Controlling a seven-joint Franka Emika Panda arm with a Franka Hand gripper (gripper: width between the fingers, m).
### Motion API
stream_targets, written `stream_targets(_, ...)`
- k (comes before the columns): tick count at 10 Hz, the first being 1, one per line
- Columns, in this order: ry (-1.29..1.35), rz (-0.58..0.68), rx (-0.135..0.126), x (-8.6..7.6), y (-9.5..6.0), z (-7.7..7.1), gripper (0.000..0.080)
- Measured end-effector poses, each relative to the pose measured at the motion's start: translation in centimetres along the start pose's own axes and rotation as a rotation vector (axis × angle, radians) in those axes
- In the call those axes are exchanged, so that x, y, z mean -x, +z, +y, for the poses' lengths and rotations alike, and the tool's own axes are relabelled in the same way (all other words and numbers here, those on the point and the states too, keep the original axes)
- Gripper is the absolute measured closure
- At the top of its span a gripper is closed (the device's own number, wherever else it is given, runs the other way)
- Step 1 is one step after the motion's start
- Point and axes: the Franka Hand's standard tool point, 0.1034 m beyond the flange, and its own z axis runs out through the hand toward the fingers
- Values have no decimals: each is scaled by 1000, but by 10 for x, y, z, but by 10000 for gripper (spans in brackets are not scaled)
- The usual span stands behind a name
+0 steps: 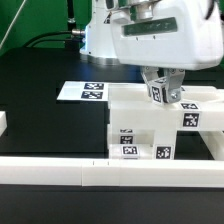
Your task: Assemble chair
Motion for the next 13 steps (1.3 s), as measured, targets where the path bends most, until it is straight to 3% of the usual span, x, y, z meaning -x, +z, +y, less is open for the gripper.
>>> stream_targets(2,30,-2,-3,0,0,0,533)
stream_targets(4,-23,-2,0,1,0,0,289)
stream_targets(5,-82,-3,17,4,0,-1,289)
stream_targets(6,-182,-1,25,7,-2,-5,180)
stream_targets(11,-553,-9,31,7,-3,-5,151)
stream_targets(12,-707,-37,117,11,-7,-2,151)
stream_targets(13,-844,-32,131,10,-10,-6,151)
